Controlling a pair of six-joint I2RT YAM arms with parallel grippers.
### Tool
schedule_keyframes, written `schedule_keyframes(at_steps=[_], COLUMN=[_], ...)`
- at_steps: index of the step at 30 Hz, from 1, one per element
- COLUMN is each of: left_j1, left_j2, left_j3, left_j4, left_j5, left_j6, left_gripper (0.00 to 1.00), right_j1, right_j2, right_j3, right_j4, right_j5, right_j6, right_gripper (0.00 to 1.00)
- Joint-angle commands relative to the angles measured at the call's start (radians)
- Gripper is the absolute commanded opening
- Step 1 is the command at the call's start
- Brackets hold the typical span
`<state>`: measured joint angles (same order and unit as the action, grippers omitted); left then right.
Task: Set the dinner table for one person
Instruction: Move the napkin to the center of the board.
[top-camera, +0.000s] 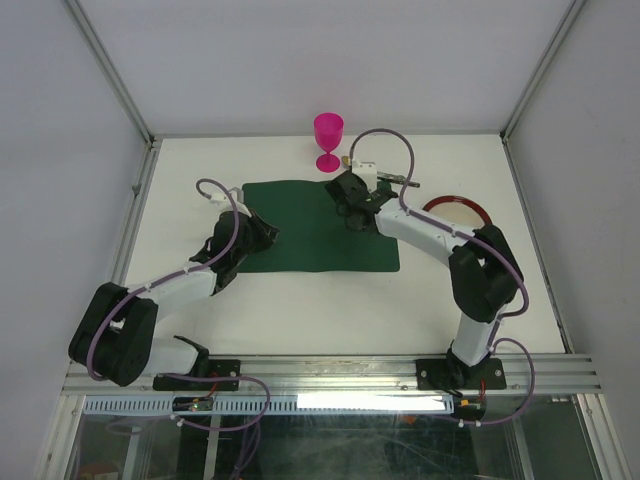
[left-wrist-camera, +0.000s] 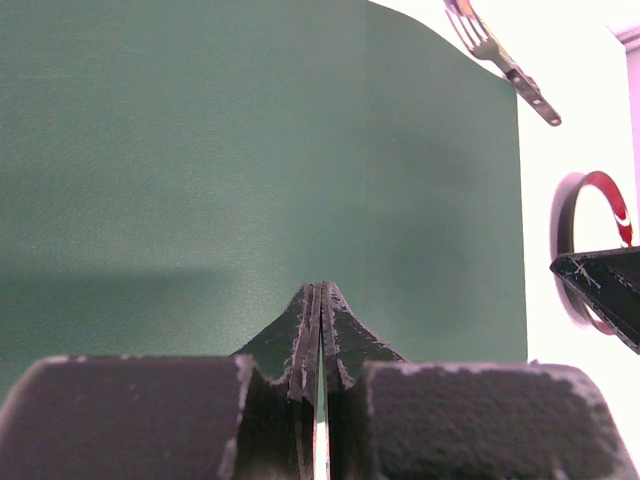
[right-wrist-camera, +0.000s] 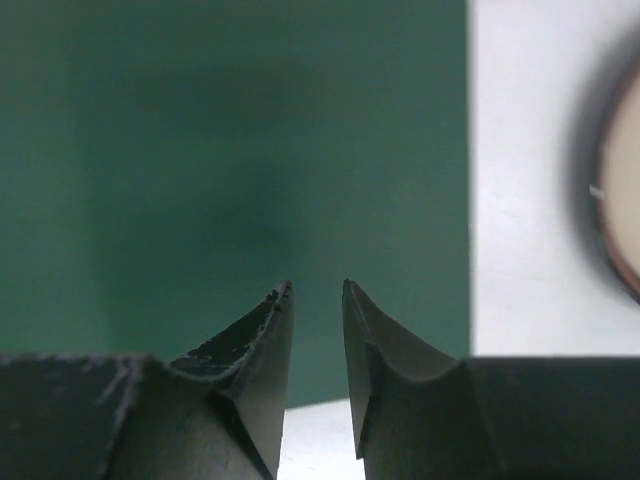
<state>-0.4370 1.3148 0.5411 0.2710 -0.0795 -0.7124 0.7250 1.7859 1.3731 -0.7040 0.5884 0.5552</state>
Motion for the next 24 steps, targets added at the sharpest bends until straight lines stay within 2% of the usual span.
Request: schedule_keyframes(at_steps=[1, 4, 11, 18, 24], left_j1=[0.006, 0.006, 0.007, 0.012, 0.014], left_j2=[0.03, 0.055, 0.06, 0.054, 0.05], left_j3=[0.007, 0.008, -0.009, -0.019, -0.026], left_j4=[0.062, 0.073, 0.076, 0.077, 0.081], left_j5=[-0.061, -0.061, -0.087, -0.092, -0.084], left_j6=[0.026, 0.024, 0.03, 0.032, 0.028], left_gripper=[0.0, 0.0, 0.0, 0.0, 0.0], right_j1=[0.011, 0.012, 0.011, 0.01, 0.01], right_j2=[0.036, 0.115, 0.318, 0.376, 0.356], right_j3=[0.039, 0.106, 0.284, 0.291, 0.24], right_j4=[0.303, 0.37, 0.373, 0.389, 0.382], right_j5=[-0.202, -0.265, -0.334, -0.335, -0.304], right_j6=[-0.098, -0.127, -0.174, -0.178, -0.16], right_gripper=[0.3, 0.3, 0.26, 0.22, 0.22])
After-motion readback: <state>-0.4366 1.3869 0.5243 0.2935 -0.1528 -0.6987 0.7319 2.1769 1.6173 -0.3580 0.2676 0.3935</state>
